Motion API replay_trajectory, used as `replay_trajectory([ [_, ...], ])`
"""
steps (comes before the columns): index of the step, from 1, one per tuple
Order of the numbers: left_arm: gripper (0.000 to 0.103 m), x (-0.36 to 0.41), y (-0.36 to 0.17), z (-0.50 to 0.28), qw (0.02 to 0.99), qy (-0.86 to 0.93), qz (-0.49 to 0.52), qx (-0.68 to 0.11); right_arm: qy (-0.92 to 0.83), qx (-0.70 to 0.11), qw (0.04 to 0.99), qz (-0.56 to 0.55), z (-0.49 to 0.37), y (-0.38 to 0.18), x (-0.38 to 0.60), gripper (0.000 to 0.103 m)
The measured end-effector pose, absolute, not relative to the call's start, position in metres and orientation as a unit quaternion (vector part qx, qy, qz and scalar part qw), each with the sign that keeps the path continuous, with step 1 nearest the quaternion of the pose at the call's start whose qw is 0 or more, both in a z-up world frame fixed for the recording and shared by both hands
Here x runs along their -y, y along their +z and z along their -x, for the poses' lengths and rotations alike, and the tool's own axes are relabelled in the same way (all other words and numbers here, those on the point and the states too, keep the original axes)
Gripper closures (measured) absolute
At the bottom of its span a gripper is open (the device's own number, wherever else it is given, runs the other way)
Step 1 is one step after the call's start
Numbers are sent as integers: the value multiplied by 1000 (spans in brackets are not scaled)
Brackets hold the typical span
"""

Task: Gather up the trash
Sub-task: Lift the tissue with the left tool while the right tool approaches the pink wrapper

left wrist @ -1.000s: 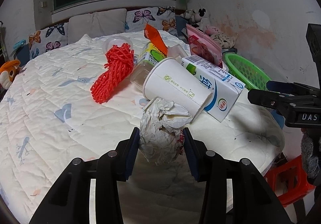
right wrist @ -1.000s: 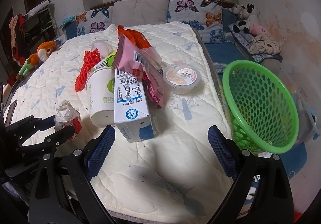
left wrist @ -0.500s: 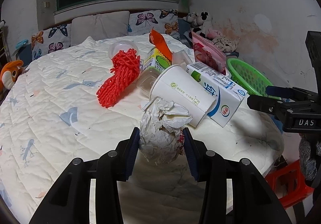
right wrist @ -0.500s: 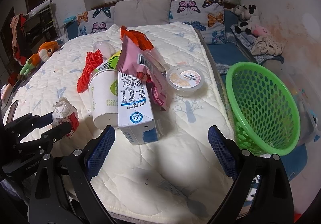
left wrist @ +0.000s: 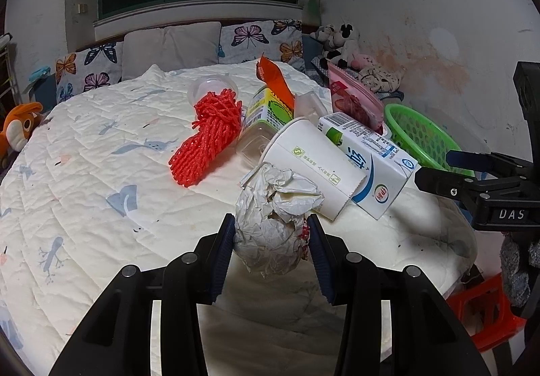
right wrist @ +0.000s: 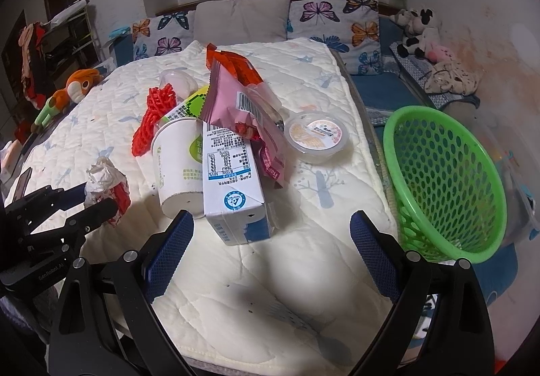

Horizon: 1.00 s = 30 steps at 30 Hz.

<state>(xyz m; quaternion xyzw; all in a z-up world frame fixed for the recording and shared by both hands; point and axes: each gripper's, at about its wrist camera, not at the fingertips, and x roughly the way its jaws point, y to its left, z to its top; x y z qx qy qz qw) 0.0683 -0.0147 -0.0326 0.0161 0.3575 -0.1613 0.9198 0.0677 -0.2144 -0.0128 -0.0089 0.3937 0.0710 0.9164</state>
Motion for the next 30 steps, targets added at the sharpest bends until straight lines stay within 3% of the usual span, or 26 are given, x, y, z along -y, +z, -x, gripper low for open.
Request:
replay_trajectory([
  [30, 61, -5, -20, -76, 927, -132, -8, -351, 96, -388, 916, 17, -75, -9, 205, 14],
])
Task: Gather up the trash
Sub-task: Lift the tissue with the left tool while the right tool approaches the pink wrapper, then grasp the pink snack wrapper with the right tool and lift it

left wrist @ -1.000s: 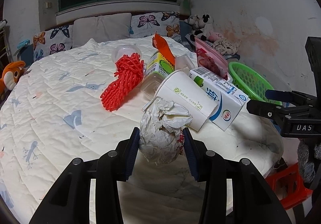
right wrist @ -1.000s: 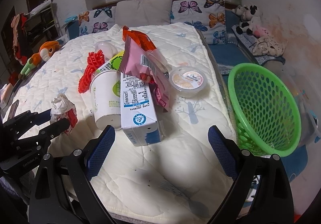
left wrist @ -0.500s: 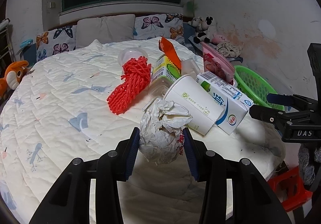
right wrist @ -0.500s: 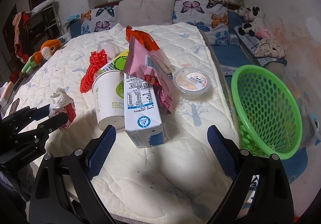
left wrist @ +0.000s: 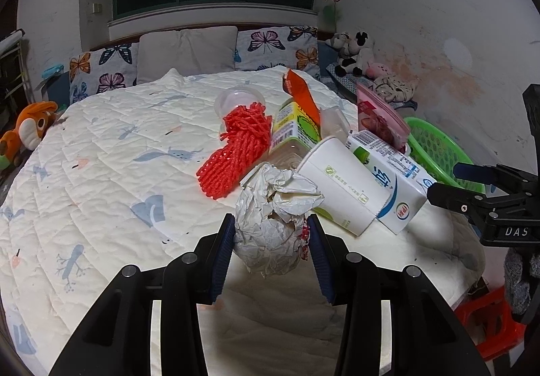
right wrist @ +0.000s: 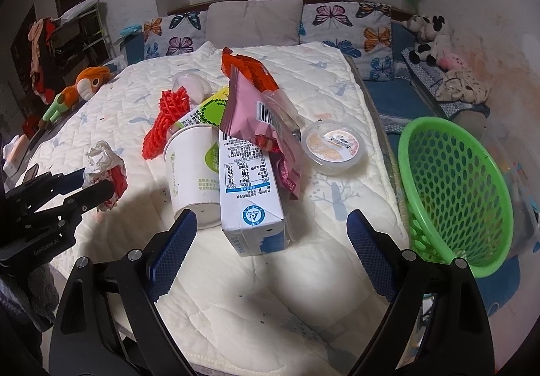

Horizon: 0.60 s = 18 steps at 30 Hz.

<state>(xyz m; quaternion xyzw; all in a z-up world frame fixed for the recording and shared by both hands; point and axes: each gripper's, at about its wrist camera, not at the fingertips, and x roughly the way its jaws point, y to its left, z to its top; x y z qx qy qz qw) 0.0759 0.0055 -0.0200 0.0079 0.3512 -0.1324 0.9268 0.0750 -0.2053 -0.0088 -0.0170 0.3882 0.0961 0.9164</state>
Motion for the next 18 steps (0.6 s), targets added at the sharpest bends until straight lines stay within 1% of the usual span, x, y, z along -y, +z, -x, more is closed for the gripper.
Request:
replay_trajectory([
  [12, 61, -16, -11, -82, 930, -116, -4, -348, 117, -385, 915, 15, -93, -5, 203, 20],
  [18, 61, -16, -7, -85, 931, -116, -3, -346, 132, -382, 914, 14, -117, 1, 195, 24],
])
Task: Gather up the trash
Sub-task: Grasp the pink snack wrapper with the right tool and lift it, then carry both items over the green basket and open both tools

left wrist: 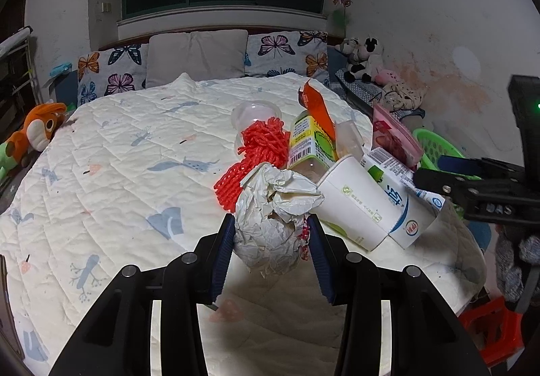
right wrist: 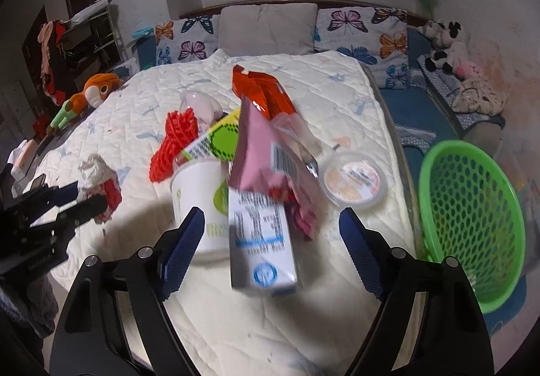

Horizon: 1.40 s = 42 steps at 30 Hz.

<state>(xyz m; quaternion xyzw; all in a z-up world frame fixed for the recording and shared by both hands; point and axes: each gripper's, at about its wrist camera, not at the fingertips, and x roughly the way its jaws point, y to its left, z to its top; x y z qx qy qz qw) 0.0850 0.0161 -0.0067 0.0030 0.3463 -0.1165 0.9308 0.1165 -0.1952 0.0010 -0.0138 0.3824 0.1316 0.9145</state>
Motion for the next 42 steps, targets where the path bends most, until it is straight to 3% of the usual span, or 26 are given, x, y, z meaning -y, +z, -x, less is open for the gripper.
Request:
replay_trajectory([
  [4, 61, -16, -2, -88, 932, -115, -5, -342, 136, -385, 913, 17, -136, -1, 188, 27],
  [14, 61, -9, 10, -98, 934, -122, -11, -334, 132, -401, 906, -13, -166, -10, 202, 63],
  [19, 61, 0, 16, -104, 934, -133, -14, -330, 137, -391, 910, -29, -159, 0, 217, 75],
  [28, 61, 24, 33, -114, 935, -156, -25, -319, 134, -366, 919, -66, -144, 21, 250, 82],
  [42, 61, 96, 48, -132, 920, -230, -32, -315, 73, -337, 935, -89, -116, 39, 325, 82],
])
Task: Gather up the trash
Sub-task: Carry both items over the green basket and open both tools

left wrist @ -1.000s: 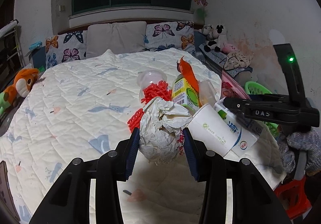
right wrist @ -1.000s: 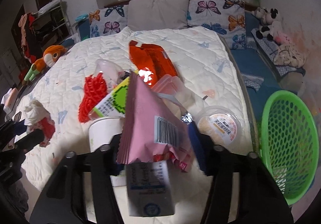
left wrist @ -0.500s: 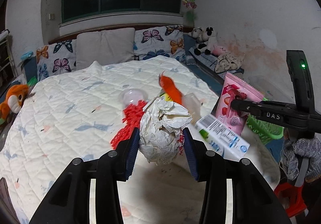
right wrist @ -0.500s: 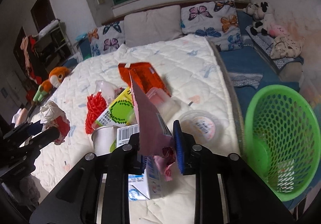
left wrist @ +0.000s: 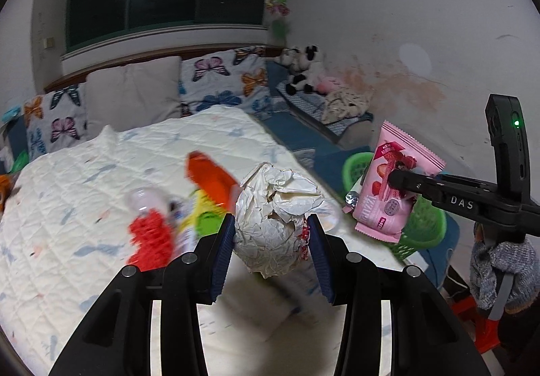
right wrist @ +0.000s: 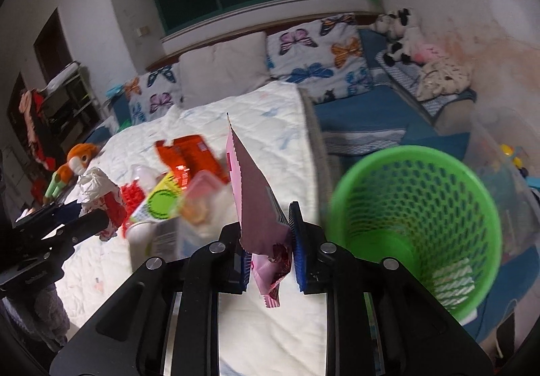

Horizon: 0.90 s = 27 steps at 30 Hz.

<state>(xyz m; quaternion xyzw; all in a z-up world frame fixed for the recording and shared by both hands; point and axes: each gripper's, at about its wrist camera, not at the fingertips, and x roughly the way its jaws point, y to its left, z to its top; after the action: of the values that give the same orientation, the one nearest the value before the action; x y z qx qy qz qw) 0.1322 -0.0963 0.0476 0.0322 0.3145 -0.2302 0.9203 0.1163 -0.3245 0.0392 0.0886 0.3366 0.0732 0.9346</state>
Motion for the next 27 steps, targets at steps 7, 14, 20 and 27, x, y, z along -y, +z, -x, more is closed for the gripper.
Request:
replay_trajectory([
  [7, 61, 148, 51, -145, 905, -277, -32, -321, 21, -334, 938, -87, -107, 35, 371, 82],
  [14, 61, 201, 48, -160, 888, -316, -41, -331, -13, -342, 935, -98, -102, 23, 410, 82],
  [20, 61, 235, 41, -175, 874, -335, -43, -349, -35, -349, 931, -102, -101, 12, 432, 81],
  [27, 60, 264, 29, -189, 862, -345, -44, -368, -45, -361, 923, -123, -101, -4, 451, 78],
])
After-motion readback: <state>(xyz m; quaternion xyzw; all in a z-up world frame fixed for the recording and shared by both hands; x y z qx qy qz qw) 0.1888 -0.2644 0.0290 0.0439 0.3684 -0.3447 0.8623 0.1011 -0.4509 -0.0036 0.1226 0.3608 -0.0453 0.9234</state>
